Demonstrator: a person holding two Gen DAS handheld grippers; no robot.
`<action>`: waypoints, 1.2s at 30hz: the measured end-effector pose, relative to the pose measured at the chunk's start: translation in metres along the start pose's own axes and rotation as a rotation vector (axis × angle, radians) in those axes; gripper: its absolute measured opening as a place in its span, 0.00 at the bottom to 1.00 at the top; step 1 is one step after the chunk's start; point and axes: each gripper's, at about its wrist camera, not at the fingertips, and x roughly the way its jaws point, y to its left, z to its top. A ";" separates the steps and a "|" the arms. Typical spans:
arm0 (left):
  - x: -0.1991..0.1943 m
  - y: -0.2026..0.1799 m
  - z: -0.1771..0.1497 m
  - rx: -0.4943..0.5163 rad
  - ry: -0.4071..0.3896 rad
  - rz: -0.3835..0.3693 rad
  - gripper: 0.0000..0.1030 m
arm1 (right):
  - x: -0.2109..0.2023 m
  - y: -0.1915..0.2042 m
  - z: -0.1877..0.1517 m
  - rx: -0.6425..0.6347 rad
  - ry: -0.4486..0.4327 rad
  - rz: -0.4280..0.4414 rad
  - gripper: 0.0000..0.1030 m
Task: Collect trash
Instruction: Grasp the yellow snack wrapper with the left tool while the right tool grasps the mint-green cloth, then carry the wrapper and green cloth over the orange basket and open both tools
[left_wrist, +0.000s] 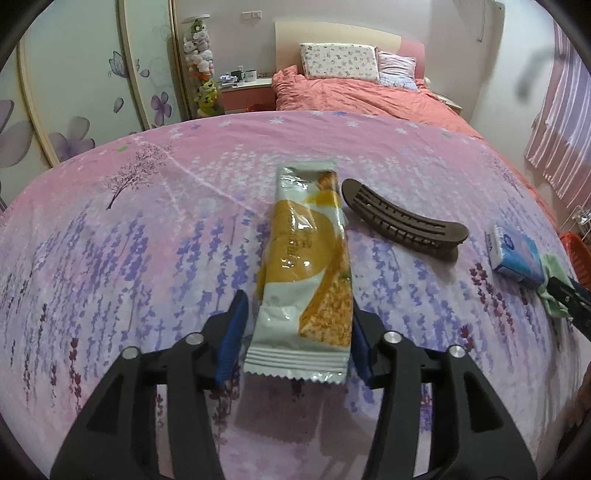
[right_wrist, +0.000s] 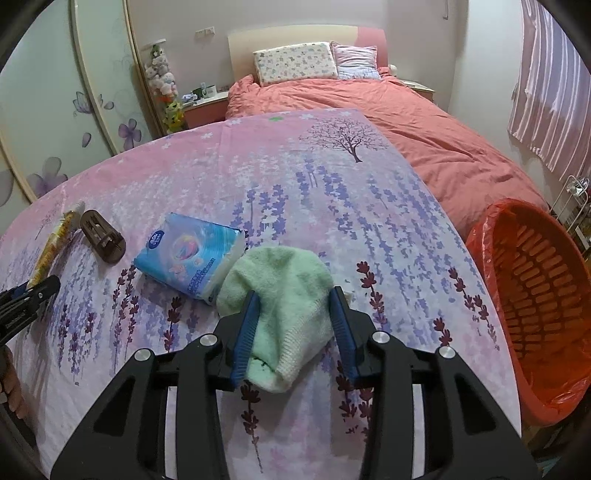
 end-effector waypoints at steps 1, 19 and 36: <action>0.000 0.000 0.001 -0.003 0.001 0.003 0.61 | 0.000 0.000 0.000 0.001 0.000 0.007 0.43; -0.003 -0.015 0.004 0.021 -0.017 0.016 0.35 | -0.011 -0.016 -0.006 0.060 -0.013 0.097 0.06; -0.083 -0.025 0.010 0.027 -0.147 -0.004 0.36 | -0.083 -0.025 0.000 0.048 -0.186 0.132 0.06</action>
